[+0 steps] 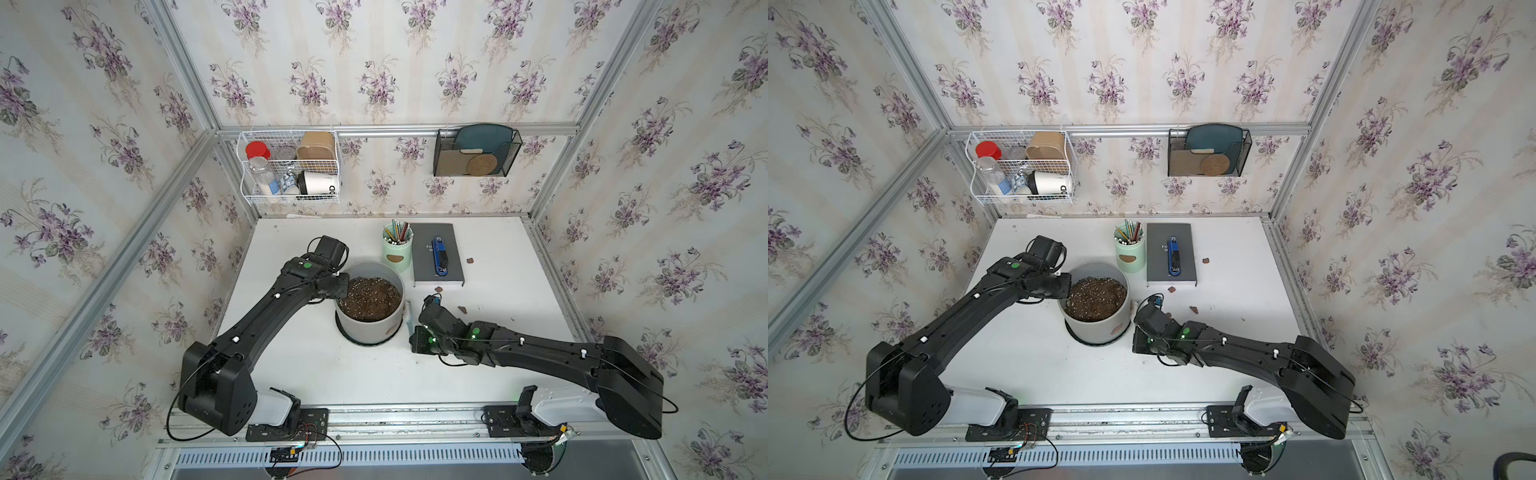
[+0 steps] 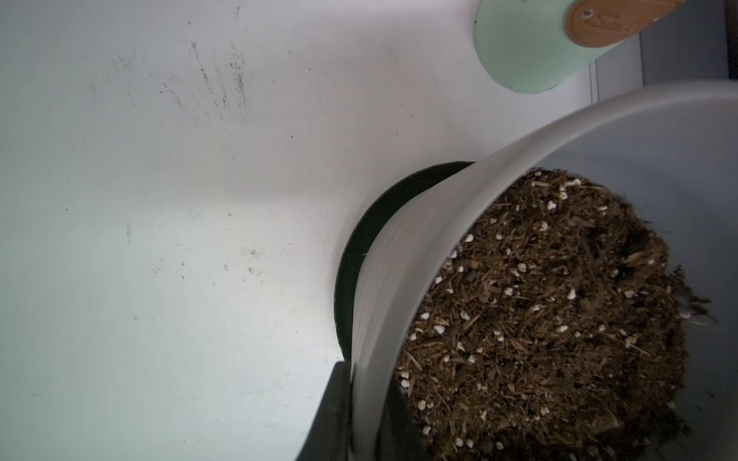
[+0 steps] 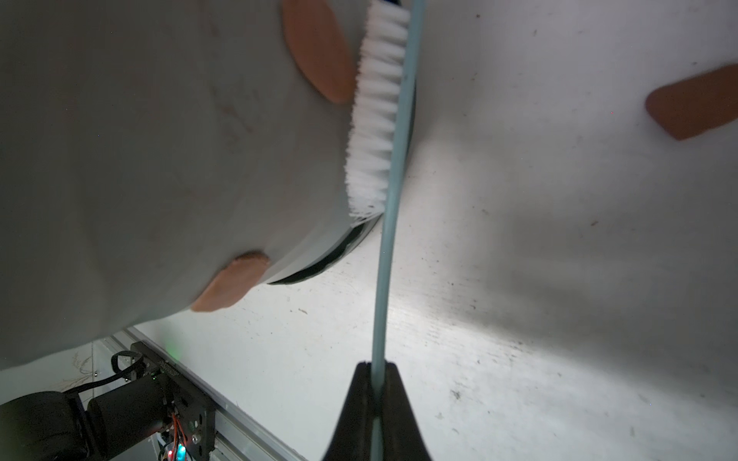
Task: Scrub the dried mud off the ceramic pot
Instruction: Brush off the soil from the pot.
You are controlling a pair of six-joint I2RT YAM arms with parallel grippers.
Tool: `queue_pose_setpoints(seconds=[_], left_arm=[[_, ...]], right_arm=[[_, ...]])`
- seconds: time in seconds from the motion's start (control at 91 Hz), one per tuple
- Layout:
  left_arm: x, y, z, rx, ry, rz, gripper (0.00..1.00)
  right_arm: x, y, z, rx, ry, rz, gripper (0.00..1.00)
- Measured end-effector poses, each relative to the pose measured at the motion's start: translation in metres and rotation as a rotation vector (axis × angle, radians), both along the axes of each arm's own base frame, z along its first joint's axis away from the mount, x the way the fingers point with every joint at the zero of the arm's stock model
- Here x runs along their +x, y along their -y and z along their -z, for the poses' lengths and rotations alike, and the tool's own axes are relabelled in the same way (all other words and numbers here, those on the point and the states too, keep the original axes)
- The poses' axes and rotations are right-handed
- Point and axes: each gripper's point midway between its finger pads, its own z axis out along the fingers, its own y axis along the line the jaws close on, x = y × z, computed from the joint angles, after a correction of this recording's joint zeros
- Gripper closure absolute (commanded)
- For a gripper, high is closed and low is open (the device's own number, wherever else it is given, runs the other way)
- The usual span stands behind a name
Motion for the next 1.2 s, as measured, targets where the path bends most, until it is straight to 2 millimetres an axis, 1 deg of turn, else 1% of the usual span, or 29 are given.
queue_pose_setpoints(seconds=[0.099, 0.242, 0.506, 0.681, 0.824, 0.846, 0.912, 0.956, 1.055, 1.11, 1.198], left_arm=[[0.000, 0.000, 0.000, 0.000, 0.000, 0.000, 1.00], [0.000, 0.000, 0.000, 0.000, 0.000, 0.000, 1.00], [0.000, 0.000, 0.000, 0.000, 0.000, 0.000, 1.00], [0.000, 0.000, 0.000, 0.002, 0.000, -0.001, 1.00], [0.000, 0.000, 0.000, 0.002, 0.000, -0.001, 1.00], [0.000, 0.000, 0.000, 0.002, -0.001, -0.001, 0.98], [0.000, 0.000, 0.000, 0.004, -0.007, 0.000, 0.83], [0.001, 0.000, -0.001, 0.007, -0.016, 0.000, 0.75], [0.005, 0.008, -0.006, -0.023, -0.032, 0.003, 0.62], [0.010, 0.012, -0.012, -0.037, -0.024, 0.003, 0.59], [0.021, 0.017, -0.020, -0.045, -0.004, 0.001, 0.58]], right_arm=[[0.002, 0.000, -0.006, 0.006, 0.012, 0.005, 1.00], [0.007, 0.009, -0.012, -0.007, 0.028, 0.031, 1.00], [0.021, 0.039, -0.024, -0.057, 0.070, 0.106, 1.00], [0.025, 0.059, -0.024, -0.147, 0.075, 0.147, 1.00], [0.022, 0.074, -0.022, -0.216, 0.078, 0.157, 1.00], [0.022, 0.076, -0.022, -0.219, 0.083, 0.154, 1.00], [0.019, 0.079, -0.026, -0.208, 0.096, 0.151, 1.00], [0.017, 0.080, -0.029, -0.197, 0.106, 0.144, 1.00], [0.011, 0.077, -0.031, -0.173, 0.123, 0.120, 1.00], [0.005, 0.073, -0.029, -0.165, 0.120, 0.099, 1.00], [-0.002, 0.066, -0.022, -0.154, 0.116, 0.070, 1.00]])
